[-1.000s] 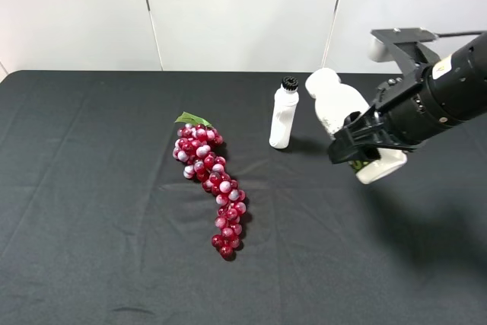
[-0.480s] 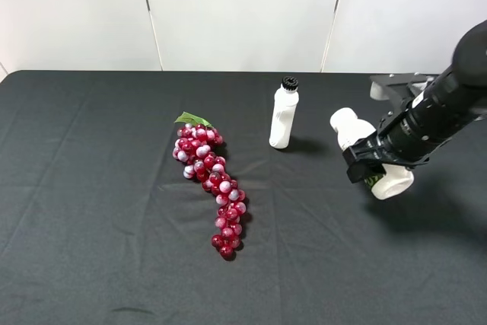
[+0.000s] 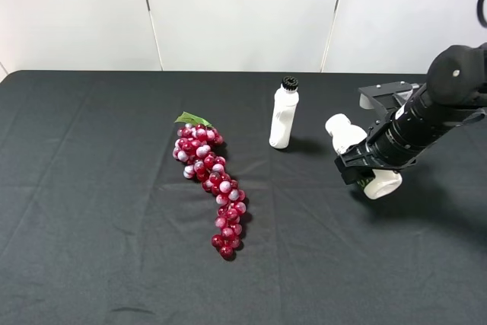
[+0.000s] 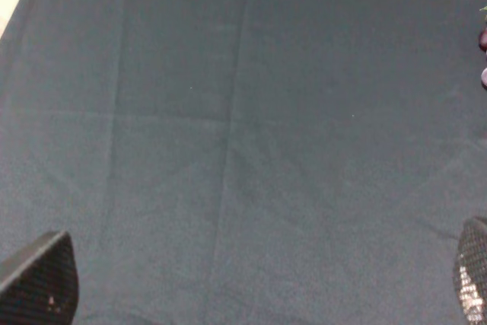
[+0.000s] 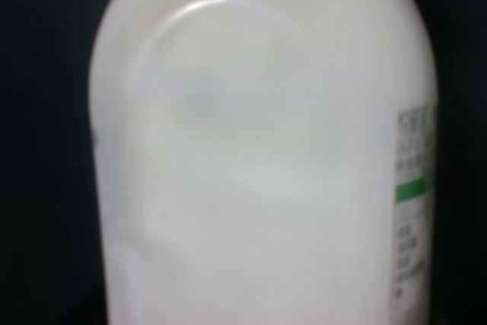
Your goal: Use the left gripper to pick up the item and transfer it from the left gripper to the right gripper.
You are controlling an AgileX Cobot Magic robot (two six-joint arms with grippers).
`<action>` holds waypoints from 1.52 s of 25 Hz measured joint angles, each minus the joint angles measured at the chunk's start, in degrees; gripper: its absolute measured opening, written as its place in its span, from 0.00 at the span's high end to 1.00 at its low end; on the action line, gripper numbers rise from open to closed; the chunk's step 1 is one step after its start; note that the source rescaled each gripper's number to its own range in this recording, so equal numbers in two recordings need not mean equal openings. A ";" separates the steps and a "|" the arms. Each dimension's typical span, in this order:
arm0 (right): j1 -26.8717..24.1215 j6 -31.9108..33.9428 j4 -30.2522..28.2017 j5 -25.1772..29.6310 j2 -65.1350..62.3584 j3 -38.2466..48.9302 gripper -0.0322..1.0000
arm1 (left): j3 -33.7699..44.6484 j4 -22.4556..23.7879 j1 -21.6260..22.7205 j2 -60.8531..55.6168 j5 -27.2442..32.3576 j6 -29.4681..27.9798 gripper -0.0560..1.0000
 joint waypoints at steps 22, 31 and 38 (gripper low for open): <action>0.00 0.00 -0.62 -2.90 0.76 -0.05 0.23 | 0.00 0.00 0.00 0.00 0.00 0.00 0.02; 0.00 0.05 -0.62 -3.25 0.76 -0.11 0.00 | 0.00 0.00 0.00 0.00 0.00 0.00 0.02; 0.00 0.05 -0.62 -3.19 0.27 -0.11 0.00 | 0.00 0.00 0.00 0.00 0.00 0.00 0.02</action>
